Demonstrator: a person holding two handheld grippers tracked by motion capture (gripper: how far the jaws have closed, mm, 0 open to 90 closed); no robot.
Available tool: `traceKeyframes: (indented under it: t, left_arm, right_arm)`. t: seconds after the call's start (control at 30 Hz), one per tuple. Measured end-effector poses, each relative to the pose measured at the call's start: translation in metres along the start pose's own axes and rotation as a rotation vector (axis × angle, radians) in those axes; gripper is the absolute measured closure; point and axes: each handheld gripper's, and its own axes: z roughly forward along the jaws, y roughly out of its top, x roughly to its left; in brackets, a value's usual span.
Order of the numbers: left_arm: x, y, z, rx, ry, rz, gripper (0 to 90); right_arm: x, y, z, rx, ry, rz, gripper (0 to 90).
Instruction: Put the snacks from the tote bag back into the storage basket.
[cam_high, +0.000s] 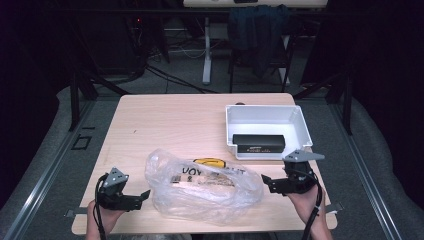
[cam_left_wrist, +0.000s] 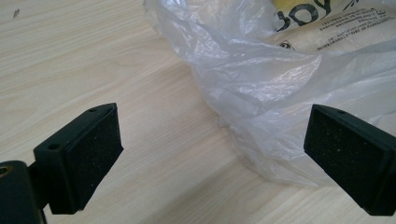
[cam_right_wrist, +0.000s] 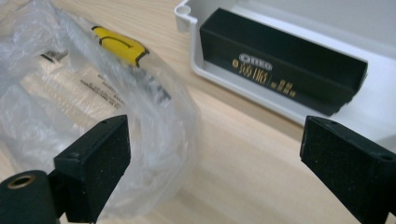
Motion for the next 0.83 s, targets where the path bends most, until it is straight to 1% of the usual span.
traceKeyframes:
  t: [0.07,0.17,0.2,0.23,0.33,0.43,0.47,0.5,0.53,0.6,0.7,0.77,0.8,0.83]
  left_arm:
    - [0.001,0.000,0.001,0.000,0.000,-0.002,4.0]
    - [0.000,0.000,0.001,0.000,0.005,0.000,4.0]
    - [0.000,-0.001,0.001,0.001,0.005,0.000,4.0]
    - [-0.001,-0.001,0.001,0.002,0.005,0.001,4.0]
    - [-0.001,-0.003,0.003,0.008,0.007,0.004,4.0]
    - [-0.001,-0.004,0.003,0.015,0.005,0.001,3.9]
    - [-0.001,-0.004,0.004,0.014,0.010,-0.004,3.9]
    - [-0.001,-0.004,0.004,0.018,0.007,-0.001,3.9]
    - [-0.001,-0.004,0.005,0.018,0.009,0.004,3.9]
    - [-0.001,-0.004,0.005,0.020,0.009,0.007,3.8]
    - [-0.001,-0.004,0.005,0.018,0.010,0.005,3.8]
    - [-0.001,-0.004,0.005,0.012,0.012,0.003,3.7]
    - [-0.001,-0.004,0.006,0.008,0.011,-0.002,3.7]
    - [-0.001,-0.004,0.006,0.008,0.011,-0.002,3.5]
  right_arm:
    - [0.003,-0.012,-0.001,-0.001,0.003,0.016,8.6]
    - [0.008,-0.028,0.000,0.010,-0.012,0.013,9.2]
    - [0.010,-0.032,0.001,0.022,-0.016,0.010,8.8]
    - [0.011,-0.036,0.003,0.020,-0.014,0.012,9.0]
    - [0.011,-0.046,0.007,0.034,-0.012,0.030,8.3]
    - [0.010,-0.051,0.009,0.029,-0.012,0.044,7.8]
    - [0.010,-0.055,0.009,0.012,-0.003,0.058,7.7]
    - [0.010,-0.056,0.009,0.000,0.000,0.067,7.7]
    - [0.009,-0.057,0.009,0.007,-0.002,0.064,7.5]
    - [0.009,-0.060,0.009,0.002,-0.012,0.060,7.7]
    - [0.008,-0.064,0.010,0.004,0.002,0.078,7.7]
    - [0.006,-0.067,0.013,0.013,-0.002,0.077,7.6]
    - [0.006,-0.068,0.014,0.016,0.004,0.085,7.5]
    - [0.005,-0.069,0.014,0.019,-0.001,0.079,7.5]
